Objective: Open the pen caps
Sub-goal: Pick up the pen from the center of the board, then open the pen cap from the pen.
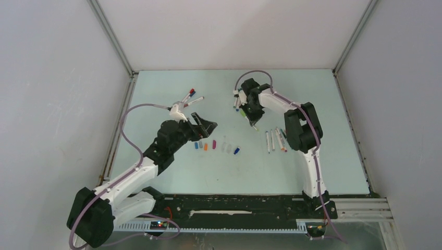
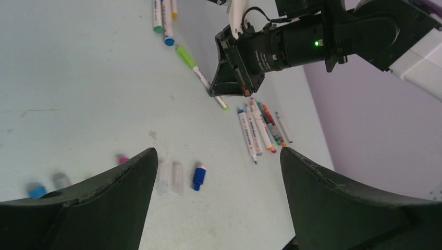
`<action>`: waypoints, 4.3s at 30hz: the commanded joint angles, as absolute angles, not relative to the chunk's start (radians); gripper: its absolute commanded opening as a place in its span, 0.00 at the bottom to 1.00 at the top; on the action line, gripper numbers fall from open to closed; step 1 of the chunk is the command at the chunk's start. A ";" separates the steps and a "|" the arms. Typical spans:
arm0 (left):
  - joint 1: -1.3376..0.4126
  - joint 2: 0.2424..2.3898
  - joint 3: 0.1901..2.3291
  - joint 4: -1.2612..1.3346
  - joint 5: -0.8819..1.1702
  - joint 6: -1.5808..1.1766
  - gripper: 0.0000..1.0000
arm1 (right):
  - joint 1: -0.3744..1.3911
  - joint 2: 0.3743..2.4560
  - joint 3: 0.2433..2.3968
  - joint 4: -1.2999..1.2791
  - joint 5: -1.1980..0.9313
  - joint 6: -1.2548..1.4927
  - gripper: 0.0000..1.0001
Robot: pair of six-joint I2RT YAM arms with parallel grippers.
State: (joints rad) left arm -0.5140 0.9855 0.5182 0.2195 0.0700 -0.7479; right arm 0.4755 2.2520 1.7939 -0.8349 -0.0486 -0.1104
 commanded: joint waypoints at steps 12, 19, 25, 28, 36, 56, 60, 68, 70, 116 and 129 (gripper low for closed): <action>-0.573 1.173 0.493 0.889 0.272 -0.995 1.00 | 0.290 1.500 1.263 -0.748 -0.886 -0.416 0.00; -0.684 1.278 0.654 0.888 0.248 -0.950 1.00 | 0.048 1.418 1.188 -0.748 -1.275 -0.401 0.00; -0.715 1.395 0.745 0.960 0.218 -0.987 0.99 | 0.034 1.442 1.188 -0.773 -1.365 -0.418 0.00; -0.725 1.450 0.795 0.962 0.223 -1.002 0.97 | 0.036 1.453 1.187 -0.778 -1.383 -0.421 0.00; -0.750 1.509 0.884 0.898 0.225 -1.000 0.86 | 0.087 1.478 1.187 -0.784 -1.363 -0.427 0.00; -0.795 1.555 0.994 0.700 0.234 -0.930 0.33 | 0.119 1.505 1.187 -0.777 -1.341 -0.420 0.00; -0.797 1.529 0.994 0.652 0.212 -0.899 0.35 | 0.123 1.506 1.188 -0.778 -1.338 -0.421 0.00; -0.798 1.512 0.992 0.630 0.195 -0.890 0.38 | 0.127 1.509 1.188 -0.779 -1.332 -0.422 0.00; -0.797 1.507 0.992 0.629 0.192 -0.888 0.39 | 0.127 1.510 1.187 -0.779 -1.331 -0.422 0.00; -0.810 1.542 1.007 0.715 0.242 -0.860 0.00 | 0.168 1.554 1.188 -0.701 -1.354 -0.277 0.35; -0.658 1.402 0.977 0.829 0.005 -0.759 0.00 | 0.241 1.597 1.188 -0.726 -1.329 -0.313 0.00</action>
